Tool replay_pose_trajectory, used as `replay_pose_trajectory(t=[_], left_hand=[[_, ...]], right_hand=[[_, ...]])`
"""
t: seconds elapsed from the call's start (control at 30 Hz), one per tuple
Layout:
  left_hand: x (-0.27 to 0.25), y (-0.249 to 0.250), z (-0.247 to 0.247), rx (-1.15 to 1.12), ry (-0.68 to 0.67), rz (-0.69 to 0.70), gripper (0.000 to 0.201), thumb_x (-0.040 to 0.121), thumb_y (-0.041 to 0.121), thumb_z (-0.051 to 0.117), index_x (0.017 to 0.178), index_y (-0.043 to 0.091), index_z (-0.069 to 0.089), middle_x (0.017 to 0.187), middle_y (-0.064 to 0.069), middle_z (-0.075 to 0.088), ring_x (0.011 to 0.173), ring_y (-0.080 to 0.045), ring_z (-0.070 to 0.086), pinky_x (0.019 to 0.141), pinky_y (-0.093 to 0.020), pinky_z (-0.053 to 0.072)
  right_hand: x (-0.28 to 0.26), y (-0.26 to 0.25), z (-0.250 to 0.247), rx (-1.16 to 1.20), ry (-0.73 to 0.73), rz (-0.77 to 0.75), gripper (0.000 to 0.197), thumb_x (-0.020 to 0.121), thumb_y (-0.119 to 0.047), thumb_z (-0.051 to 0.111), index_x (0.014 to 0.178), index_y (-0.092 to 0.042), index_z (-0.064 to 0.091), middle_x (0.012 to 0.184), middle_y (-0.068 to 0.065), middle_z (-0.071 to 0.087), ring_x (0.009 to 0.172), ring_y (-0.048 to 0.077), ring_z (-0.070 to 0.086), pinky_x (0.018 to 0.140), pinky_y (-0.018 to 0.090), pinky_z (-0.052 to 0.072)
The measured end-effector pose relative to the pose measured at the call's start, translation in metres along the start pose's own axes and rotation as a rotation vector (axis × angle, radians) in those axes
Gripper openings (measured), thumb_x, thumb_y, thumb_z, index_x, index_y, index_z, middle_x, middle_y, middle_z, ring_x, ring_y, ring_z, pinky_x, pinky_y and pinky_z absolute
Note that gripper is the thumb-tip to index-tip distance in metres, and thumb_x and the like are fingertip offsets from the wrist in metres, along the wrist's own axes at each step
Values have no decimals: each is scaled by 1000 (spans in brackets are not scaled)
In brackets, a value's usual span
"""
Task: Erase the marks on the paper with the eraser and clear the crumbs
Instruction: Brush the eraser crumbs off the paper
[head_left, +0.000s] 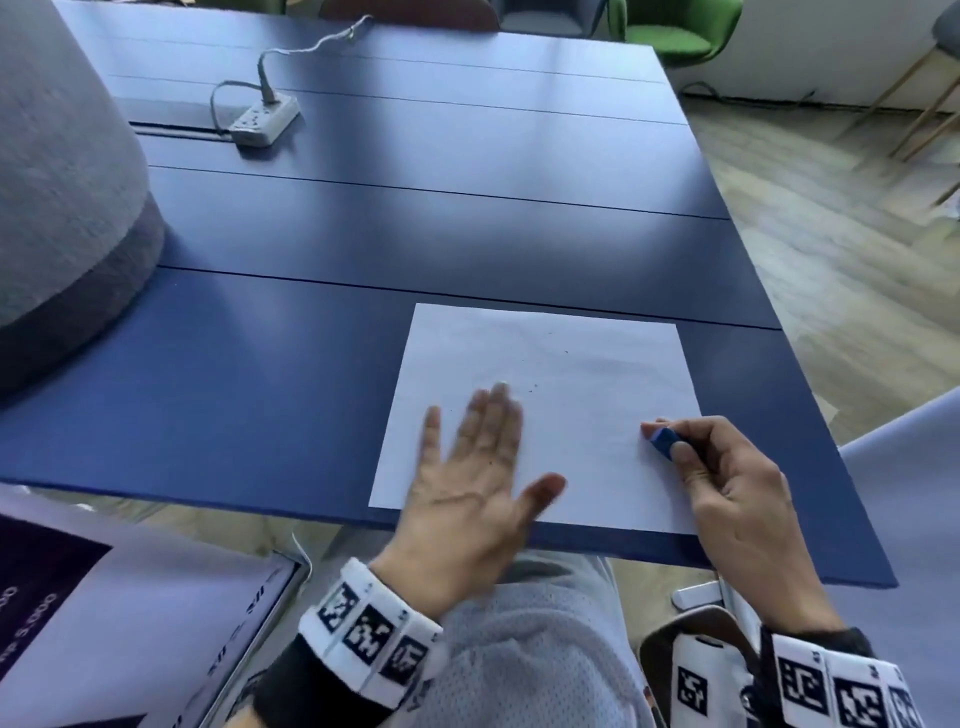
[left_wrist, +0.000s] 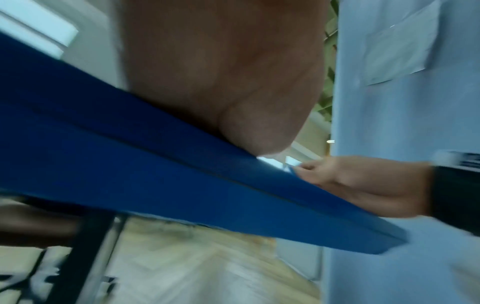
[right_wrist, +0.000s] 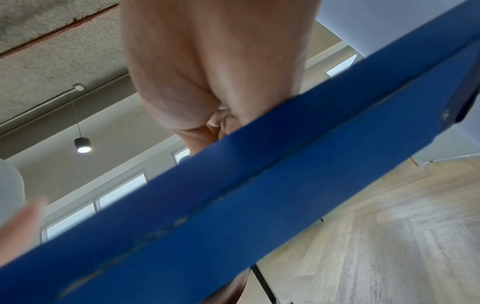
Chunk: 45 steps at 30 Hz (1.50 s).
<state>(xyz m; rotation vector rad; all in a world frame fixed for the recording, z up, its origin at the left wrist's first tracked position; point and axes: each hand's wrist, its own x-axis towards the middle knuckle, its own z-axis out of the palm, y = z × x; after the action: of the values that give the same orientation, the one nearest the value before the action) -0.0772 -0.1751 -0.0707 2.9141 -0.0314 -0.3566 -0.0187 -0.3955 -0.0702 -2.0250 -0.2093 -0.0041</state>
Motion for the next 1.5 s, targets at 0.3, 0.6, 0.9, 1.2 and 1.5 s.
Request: replay_pose_trajectory(t=[0.3, 0.6, 0.9, 1.2, 1.5], left_hand=[[2, 33, 7, -37, -4, 184, 89, 74, 72, -25, 151, 27, -22, 155, 4, -36, 138, -15, -41, 114, -53, -20], [-13, -30, -12, -44, 18, -268, 102, 61, 72, -38, 140, 8, -38, 149, -13, -45, 137, -24, -42, 115, -52, -20], [-2, 0, -2, 20, -48, -2, 89, 71, 71, -31, 147, 24, -30, 151, 6, -42, 139, -16, -39, 112, -54, -24], [-14, -67, -60, 49, -132, -312, 103, 75, 78, -18, 150, 7, -24, 154, -8, -37, 141, -20, -35, 118, -47, -14], [100, 19, -83, 238, -97, 232, 84, 97, 64, 16, 155, 8, -9, 162, -7, -17, 148, -19, -21, 120, -46, -10]], right_hand=[[-2, 2, -1, 4, 3, 2, 15, 96, -16, 54, 98, -26, 64, 106, -14, 71, 104, 5, 64, 91, 32, 51], [-1, 1, 0, 3, 1, -7, 15, 96, -14, 54, 96, -25, 65, 104, -14, 71, 104, 3, 63, 91, 19, 48], [-2, -1, 0, -17, -14, -4, 14, 96, -17, 54, 97, -27, 64, 106, -16, 70, 104, 1, 62, 90, 21, 48], [-3, -7, 7, -300, -41, -130, 17, 93, -11, 56, 99, -26, 60, 127, -28, 55, 101, -8, 54, 85, 17, 42], [2, -10, 12, -254, -103, -84, 23, 95, -11, 52, 98, -33, 58, 115, -14, 58, 108, -10, 48, 87, -6, 28]])
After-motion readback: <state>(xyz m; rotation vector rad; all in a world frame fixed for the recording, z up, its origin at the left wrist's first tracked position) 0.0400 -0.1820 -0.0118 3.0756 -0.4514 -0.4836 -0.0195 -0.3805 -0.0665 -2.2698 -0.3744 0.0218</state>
